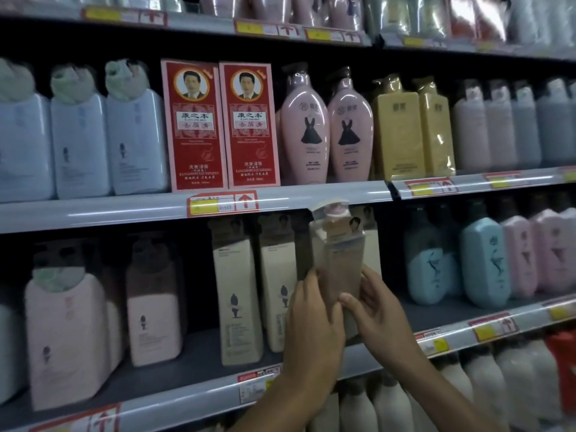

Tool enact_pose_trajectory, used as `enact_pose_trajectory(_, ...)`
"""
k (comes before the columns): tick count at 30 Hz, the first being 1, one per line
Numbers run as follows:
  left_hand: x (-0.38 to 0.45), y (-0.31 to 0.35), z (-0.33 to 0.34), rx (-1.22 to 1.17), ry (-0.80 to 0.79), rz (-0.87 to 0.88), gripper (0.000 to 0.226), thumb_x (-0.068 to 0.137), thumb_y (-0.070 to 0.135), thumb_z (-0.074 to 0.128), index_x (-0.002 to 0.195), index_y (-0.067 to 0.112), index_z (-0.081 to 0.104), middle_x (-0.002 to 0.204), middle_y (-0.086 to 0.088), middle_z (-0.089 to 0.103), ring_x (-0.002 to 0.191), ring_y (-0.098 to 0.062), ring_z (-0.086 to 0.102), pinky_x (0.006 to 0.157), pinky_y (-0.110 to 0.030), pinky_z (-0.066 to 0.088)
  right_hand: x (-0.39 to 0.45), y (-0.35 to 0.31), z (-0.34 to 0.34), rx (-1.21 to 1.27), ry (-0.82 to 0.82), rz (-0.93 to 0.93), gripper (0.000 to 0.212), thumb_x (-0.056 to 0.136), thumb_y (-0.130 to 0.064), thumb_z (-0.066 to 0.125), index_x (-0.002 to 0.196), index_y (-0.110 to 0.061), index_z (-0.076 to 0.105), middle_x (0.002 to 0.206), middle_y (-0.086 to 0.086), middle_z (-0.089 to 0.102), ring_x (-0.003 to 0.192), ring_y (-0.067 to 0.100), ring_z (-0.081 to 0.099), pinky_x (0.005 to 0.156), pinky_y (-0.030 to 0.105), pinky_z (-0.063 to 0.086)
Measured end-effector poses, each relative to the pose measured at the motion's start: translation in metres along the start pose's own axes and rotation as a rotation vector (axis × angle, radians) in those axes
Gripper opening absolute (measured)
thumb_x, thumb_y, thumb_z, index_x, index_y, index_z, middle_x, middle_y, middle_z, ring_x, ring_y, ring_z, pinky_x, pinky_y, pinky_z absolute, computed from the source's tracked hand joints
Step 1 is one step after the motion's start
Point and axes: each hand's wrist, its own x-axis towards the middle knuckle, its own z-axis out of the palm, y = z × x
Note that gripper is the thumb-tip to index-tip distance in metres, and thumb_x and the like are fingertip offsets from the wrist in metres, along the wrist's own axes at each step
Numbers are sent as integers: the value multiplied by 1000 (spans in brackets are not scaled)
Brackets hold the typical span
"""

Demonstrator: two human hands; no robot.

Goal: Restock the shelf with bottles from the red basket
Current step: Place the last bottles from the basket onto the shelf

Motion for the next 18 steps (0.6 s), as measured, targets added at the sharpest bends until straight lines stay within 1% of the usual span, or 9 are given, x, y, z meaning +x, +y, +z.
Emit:
enact_pose_trajectory(3, 5, -1, 2, 7, 5, 4, 53, 99, 30, 55, 149, 32, 38, 135, 12, 56, 124, -8, 56, 103, -34, 53, 6, 3, 5, -2, 9, -3, 46, 100, 2, 57, 141, -18, 54, 128, -5, 70, 118, 7, 67, 95, 20, 55)
enact_pose_trajectory(7, 12, -3, 5, 33, 2, -14, 52, 98, 27, 56, 147, 29, 39, 136, 9, 57, 126, -12, 55, 104, -37, 51, 13, 13, 5, -5, 27, 1, 46, 99, 4, 57, 142, -14, 53, 131, -1, 69, 121, 11, 66, 99, 23, 54)
enact_pose_trajectory(10, 11, -9, 8, 30, -37, -62, 53, 99, 30, 55, 149, 31, 37, 138, 9, 58, 126, -12, 56, 105, -36, 51, 9, 20, 11, -45, 12, 14, 45, 102, -2, 56, 143, -20, 53, 129, -8, 70, 119, 8, 67, 100, 25, 55)
enact_pose_trajectory(12, 14, -12, 10, 45, -34, -69, 52, 99, 29, 56, 148, 29, 39, 135, 9, 59, 124, -12, 57, 103, -36, 53, 11, 23, 13, -100, 4, 12, 44, 103, -6, 56, 144, -22, 53, 129, -10, 70, 118, 6, 67, 99, 26, 56)
enact_pose_trajectory(13, 16, -12, 11, 59, -28, -72, 50, 99, 28, 57, 146, 27, 40, 132, 8, 60, 122, -13, 58, 101, -35, 53, 14, 25, 13, -136, -1, 7, 43, 103, -8, 56, 144, -23, 53, 128, -10, 69, 118, 6, 66, 99, 27, 56)
enact_pose_trajectory(16, 19, -12, 11, 92, -18, -69, 48, 99, 28, 57, 144, 24, 42, 128, 5, 60, 118, -14, 58, 99, -35, 54, 21, 28, 11, -249, 5, 12, 44, 102, -17, 57, 144, -29, 53, 125, -4, 65, 113, 7, 66, 98, 38, 57)
enact_pose_trajectory(18, 17, -11, 10, 96, -24, -74, 47, 100, 31, 54, 145, 26, 40, 129, 6, 59, 118, -14, 57, 99, -36, 53, 20, 29, 13, -300, 21, 15, 45, 101, -19, 59, 144, -30, 53, 122, -3, 63, 111, 7, 66, 96, 38, 57)
